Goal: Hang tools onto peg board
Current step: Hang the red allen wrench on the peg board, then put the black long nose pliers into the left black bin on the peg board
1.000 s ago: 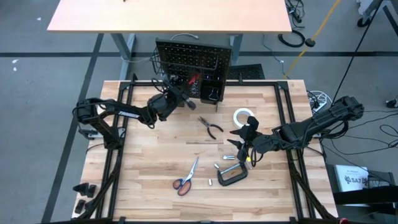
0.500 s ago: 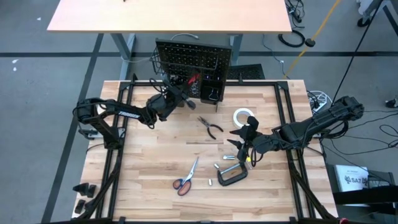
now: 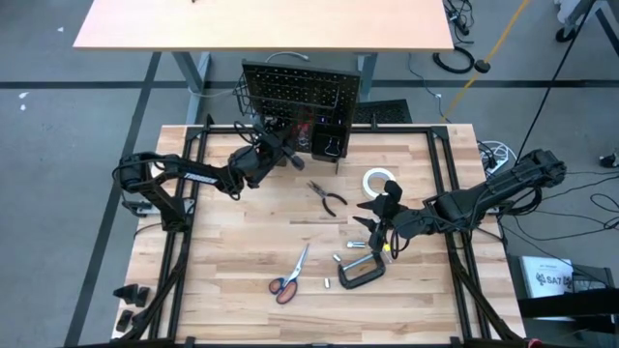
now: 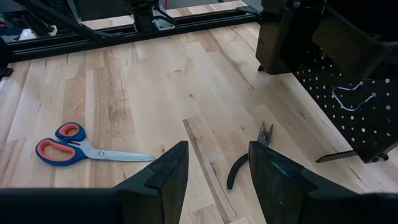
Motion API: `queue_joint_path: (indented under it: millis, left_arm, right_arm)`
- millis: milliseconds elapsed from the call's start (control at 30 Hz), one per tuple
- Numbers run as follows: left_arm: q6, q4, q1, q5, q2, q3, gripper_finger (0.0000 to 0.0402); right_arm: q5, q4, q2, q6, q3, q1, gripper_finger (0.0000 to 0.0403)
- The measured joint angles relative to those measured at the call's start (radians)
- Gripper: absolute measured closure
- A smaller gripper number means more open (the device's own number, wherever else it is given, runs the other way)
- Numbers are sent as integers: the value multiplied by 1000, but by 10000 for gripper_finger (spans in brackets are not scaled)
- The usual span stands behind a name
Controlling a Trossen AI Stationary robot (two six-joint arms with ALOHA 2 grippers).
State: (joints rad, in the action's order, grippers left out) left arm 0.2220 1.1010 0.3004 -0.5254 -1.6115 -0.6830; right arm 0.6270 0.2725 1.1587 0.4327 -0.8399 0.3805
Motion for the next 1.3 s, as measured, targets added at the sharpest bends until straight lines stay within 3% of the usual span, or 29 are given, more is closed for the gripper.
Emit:
queue_joint_path:
  millis: [400, 833, 1067, 1300]
  left_arm:
    - [23, -6, -3, -25, 0, 0, 225]
    - [176, -39, -125, -109, 79, 3, 218]
    - [52, -302, -208, -129, 215, 2, 218]
    - [-190, -723, -277, -92, 328, 1, 218]
  right_arm:
    - [-1, 0, 0, -4, 0, 0, 243]
    - [-4, 2, 0, -8, 0, 0, 243]
    - [-7, 2, 0, -7, 0, 0, 243]
    - [-30, 2, 0, -2, 0, 0, 243]
